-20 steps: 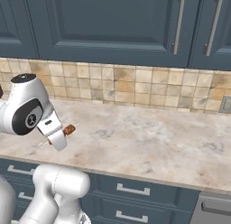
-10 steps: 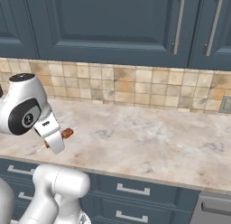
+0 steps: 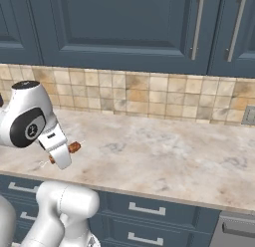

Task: Store the kebab skewer in the freezer for long-term storage. Close the freezer door after placing the cooked food.

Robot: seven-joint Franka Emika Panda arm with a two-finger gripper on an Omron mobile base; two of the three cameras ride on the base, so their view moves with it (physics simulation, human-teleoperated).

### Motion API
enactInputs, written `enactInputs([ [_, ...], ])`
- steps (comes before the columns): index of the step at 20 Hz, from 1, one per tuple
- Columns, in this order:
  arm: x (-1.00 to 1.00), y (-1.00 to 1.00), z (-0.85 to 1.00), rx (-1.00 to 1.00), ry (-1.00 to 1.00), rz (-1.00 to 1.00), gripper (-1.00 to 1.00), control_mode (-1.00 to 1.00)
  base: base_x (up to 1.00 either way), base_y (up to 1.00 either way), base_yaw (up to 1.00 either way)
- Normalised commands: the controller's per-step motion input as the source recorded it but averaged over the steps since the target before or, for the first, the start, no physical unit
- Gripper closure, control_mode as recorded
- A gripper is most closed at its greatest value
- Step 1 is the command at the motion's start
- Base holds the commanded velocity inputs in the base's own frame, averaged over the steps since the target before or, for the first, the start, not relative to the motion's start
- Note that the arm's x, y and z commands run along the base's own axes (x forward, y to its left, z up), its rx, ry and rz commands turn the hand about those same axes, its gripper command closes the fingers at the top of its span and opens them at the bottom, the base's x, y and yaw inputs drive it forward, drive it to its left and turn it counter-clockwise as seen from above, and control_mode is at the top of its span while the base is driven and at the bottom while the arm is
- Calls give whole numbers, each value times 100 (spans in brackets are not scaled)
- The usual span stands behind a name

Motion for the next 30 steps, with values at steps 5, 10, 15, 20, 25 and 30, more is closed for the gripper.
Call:
enactInputs([
  [5, 0, 0, 0, 0, 0, 0, 100, 100, -12, 0, 0],
  [10, 0, 0, 0, 0, 0, 0, 100, 100, -51, -6, -18],
  [15, 0, 0, 0, 0, 0, 0, 100, 100, -42, -12, -49],
  [20, 0, 0, 0, 0, 0, 0, 100, 100, -30, -16, -70],
  [25, 0, 0, 0, 0, 0, 0, 100, 100, -31, -14, -70],
  [30, 0, 0, 0, 0, 0, 0, 100, 100, -47, -15, -75],
])
